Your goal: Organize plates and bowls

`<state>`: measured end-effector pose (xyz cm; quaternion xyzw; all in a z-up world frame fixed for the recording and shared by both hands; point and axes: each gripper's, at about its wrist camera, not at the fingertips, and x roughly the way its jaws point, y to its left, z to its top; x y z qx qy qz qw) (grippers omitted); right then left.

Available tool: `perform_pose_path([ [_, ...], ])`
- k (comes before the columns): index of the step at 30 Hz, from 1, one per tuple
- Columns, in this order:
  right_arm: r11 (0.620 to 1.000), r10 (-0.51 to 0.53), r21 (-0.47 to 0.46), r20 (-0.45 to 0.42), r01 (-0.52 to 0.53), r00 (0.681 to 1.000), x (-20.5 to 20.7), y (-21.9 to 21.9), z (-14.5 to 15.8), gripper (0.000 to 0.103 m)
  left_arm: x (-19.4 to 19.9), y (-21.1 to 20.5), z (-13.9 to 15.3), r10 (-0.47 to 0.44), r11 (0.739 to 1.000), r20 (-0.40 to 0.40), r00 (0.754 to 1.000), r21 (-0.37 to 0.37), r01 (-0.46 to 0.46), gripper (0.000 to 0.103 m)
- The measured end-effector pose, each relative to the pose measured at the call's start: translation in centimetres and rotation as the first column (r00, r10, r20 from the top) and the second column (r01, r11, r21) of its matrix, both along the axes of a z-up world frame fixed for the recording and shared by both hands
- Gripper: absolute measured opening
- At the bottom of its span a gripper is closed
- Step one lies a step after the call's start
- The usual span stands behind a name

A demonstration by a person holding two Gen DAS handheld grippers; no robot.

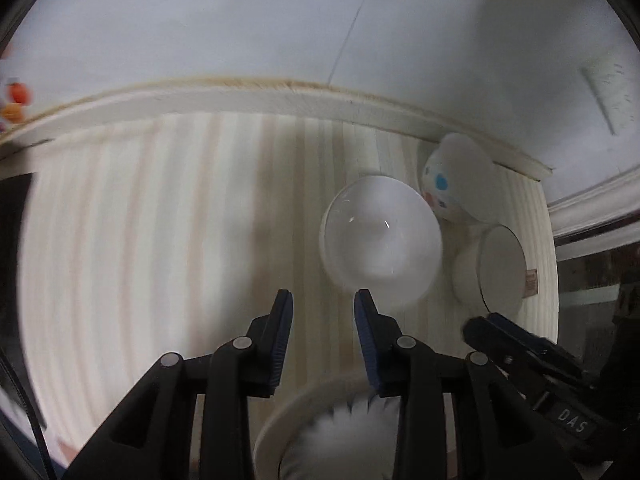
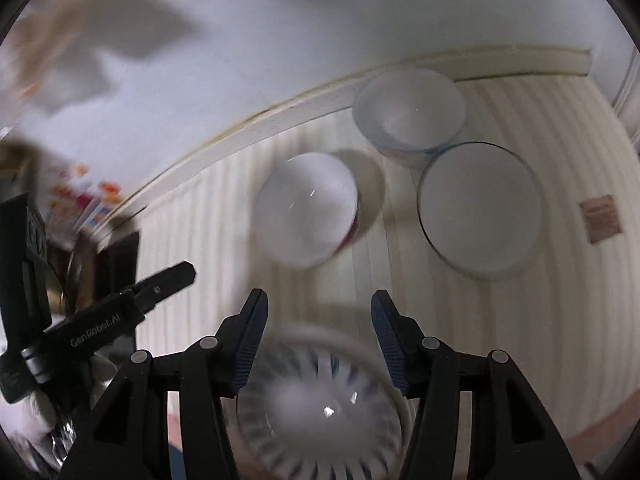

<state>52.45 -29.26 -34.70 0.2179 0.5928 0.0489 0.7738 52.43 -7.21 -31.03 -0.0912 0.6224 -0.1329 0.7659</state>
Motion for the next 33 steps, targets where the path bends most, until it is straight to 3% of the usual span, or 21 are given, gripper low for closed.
perform_pose_path([
  [4,0.998,-0.052,-0.022,-0.062,0.051,0.997,3.9,-0.2,-4.2,0.056,3.4,-1.2,-4.1,-0.048,0.999,-0.067,0.997,-0.019,0.047,0.029],
  [6,0.998,-0.062,-0.013,-0.084,0.062,0.994,5.1,-0.2,-5.9,0.046,4.3,-1.7,-5.5,-0.065,0.998,-0.068,0.996,-0.024,0.064,0.028],
  [7,0.998,-0.057,-0.021,-0.089,0.055,0.994,5.4,0.0,-6.4,0.033,4.4,-1.9,-5.8,-0.072,0.997,-0.057,0.996,-0.033,0.071,0.027],
  [10,0.996,-0.041,-0.080,-0.082,0.035,0.996,6.2,0.5,-7.6,0.015,4.3,-2.2,-5.8,-0.083,0.996,-0.016,0.996,-0.047,0.082,0.018],
  [14,0.992,-0.002,-0.124,-0.054,-0.004,0.999,6.1,1.0,-7.4,0.014,3.0,-2.5,-4.5,-0.092,0.996,0.033,0.995,-0.010,0.092,0.018],
  [21,0.991,0.054,-0.122,0.004,-0.053,0.999,4.4,1.2,-3.7,0.014,-0.2,-2.6,-0.6,-0.067,0.998,0.083,0.994,0.011,0.067,0.018],
  [27,0.989,0.116,-0.096,0.060,-0.110,0.991,-0.2,-0.5,1.2,0.014,-5.4,-3.8,4.4,-0.034,0.999,0.127,0.991,-0.013,0.036,0.018],
  [33,0.984,0.157,-0.100,0.101,-0.147,0.982,-5.8,-4.0,5.1,0.014,-9.8,-6.9,7.1,-0.046,0.999,0.166,0.985,-0.016,0.049,0.018],
])
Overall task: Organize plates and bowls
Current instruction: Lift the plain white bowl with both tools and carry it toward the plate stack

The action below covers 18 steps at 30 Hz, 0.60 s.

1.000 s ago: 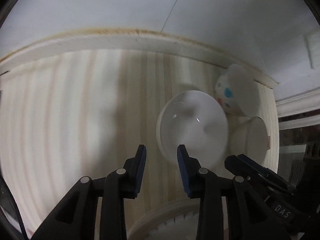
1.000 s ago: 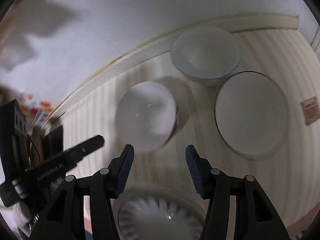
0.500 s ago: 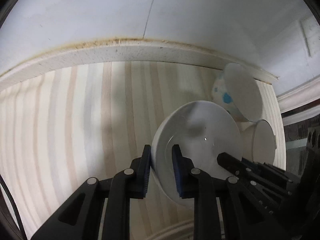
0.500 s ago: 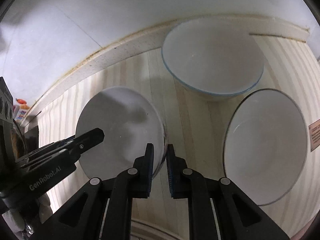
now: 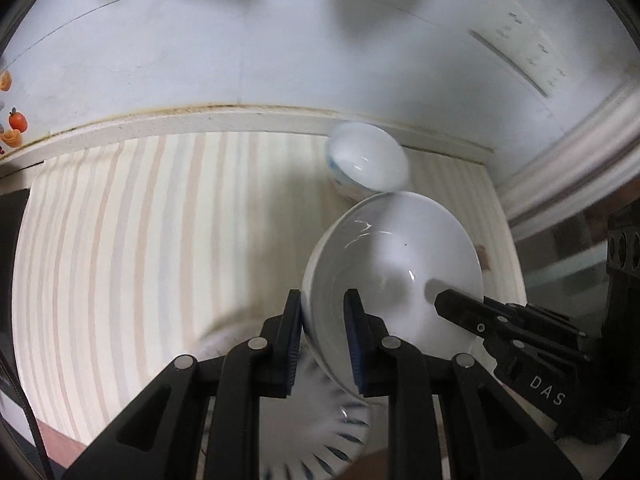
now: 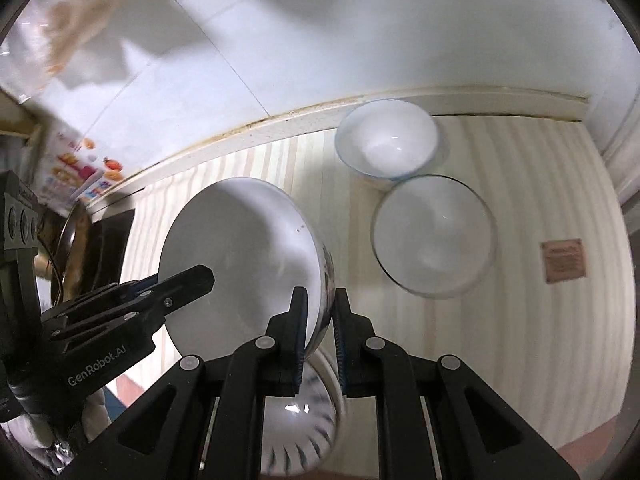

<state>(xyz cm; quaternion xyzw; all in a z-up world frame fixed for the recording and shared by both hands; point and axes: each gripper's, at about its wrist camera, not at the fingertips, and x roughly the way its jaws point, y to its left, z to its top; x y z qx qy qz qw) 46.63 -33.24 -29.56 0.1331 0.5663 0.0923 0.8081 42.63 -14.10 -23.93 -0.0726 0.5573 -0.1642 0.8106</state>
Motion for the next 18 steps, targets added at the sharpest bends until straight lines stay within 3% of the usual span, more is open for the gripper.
perform_pose_path([
  [8,1.000,-0.019,0.004,-0.026,0.019,0.999,-6.3,-5.3,0.6,0.014,-2.7,-5.2,-1.5,-0.047,0.999,-0.052,0.998,0.013,0.048,0.018],
  [18,0.998,-0.064,-0.002,-0.130,0.064,0.989,-8.5,-11.0,-5.9,0.014,-3.7,-10.1,-7.5,-0.092,0.993,-0.162,0.982,0.052,0.102,0.018],
])
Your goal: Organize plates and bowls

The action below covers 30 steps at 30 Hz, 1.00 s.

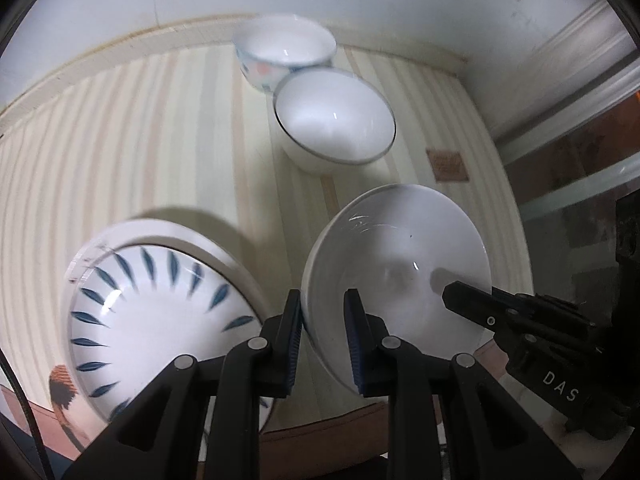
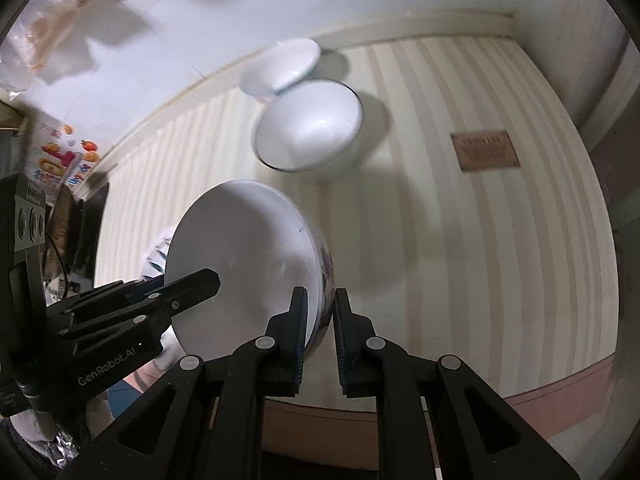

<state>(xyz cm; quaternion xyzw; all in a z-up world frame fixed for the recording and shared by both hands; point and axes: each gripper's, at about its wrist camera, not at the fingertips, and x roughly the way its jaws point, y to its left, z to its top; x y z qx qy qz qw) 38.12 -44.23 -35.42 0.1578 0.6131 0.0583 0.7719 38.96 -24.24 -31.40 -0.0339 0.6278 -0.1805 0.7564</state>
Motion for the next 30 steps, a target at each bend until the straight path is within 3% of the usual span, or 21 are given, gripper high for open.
perform_pose_path([
  [9,1.000,-0.001,0.001,-0.065,0.001,0.998,0.1,-1.8,-3.7,0.014,-0.6,-2.3,-3.0,-0.033,0.998,-0.052,0.998,0.058,0.036,0.018],
  [24,1.000,-0.015,0.009,-0.117,0.016,0.993,0.1,-2.4,-5.5,0.015,-0.9,-4.0,-5.1,-0.052,0.993,-0.094,0.994,0.101,0.061,0.018],
  [28,0.999,-0.025,0.031,-0.154,0.031,0.988,0.3,-2.6,-6.1,0.018,-1.0,-4.3,-4.8,-0.068,0.992,-0.107,0.992,0.098,0.078,0.018],
  [30,0.998,-0.030,0.044,-0.164,0.038,0.986,0.4,-3.1,-5.6,0.018,-0.9,-3.6,-3.4,-0.056,0.995,-0.108,0.993,0.078,0.064,0.018],
])
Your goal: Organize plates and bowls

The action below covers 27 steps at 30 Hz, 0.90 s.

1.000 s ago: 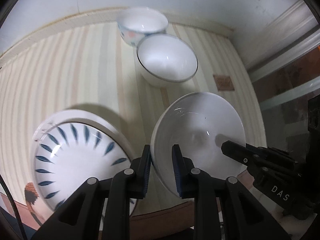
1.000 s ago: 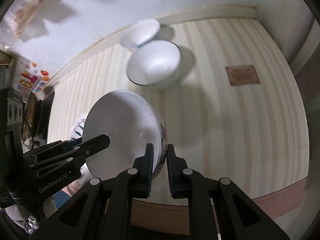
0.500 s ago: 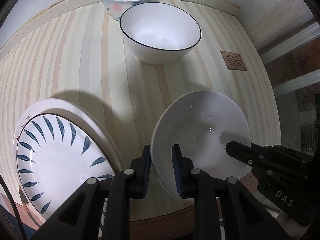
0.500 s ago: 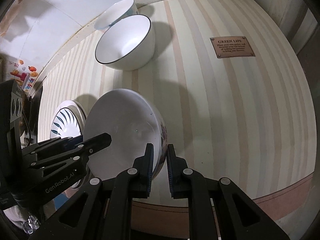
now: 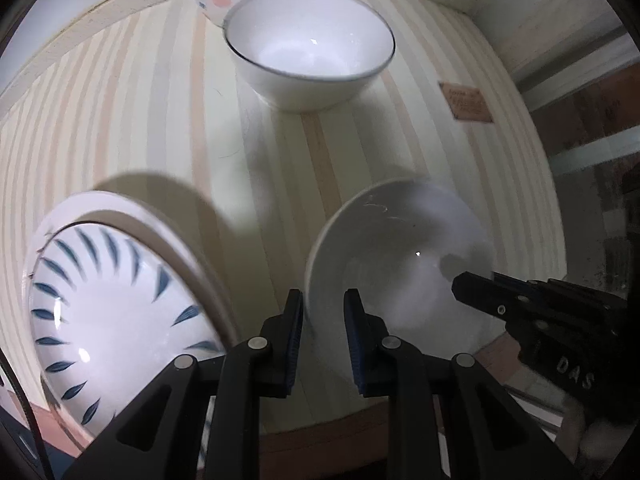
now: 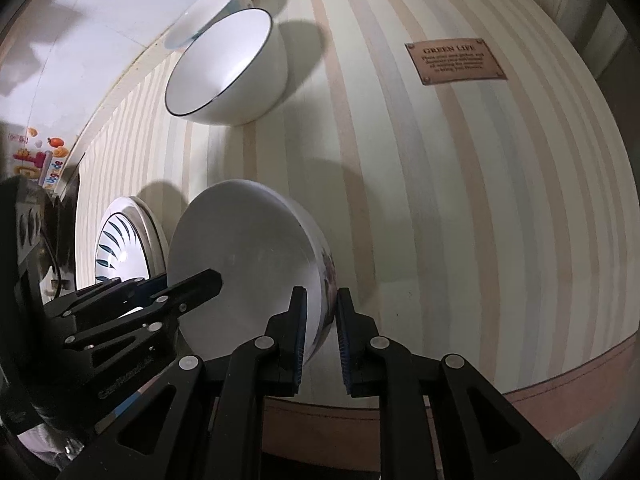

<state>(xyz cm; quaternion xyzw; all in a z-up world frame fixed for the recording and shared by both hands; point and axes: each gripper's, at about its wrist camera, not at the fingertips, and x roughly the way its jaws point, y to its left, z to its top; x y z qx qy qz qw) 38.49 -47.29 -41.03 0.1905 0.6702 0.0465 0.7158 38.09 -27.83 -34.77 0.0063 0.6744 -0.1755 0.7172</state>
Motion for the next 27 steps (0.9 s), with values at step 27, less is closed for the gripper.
perform_pose_path([
  [27,0.996,-0.086,0.047,0.138,0.080,0.987,16.4,1.4,-0.3,0.016,14.7,2.2,-0.2,0.136,0.990,0.030,0.990,-0.043,-0.134,0.026],
])
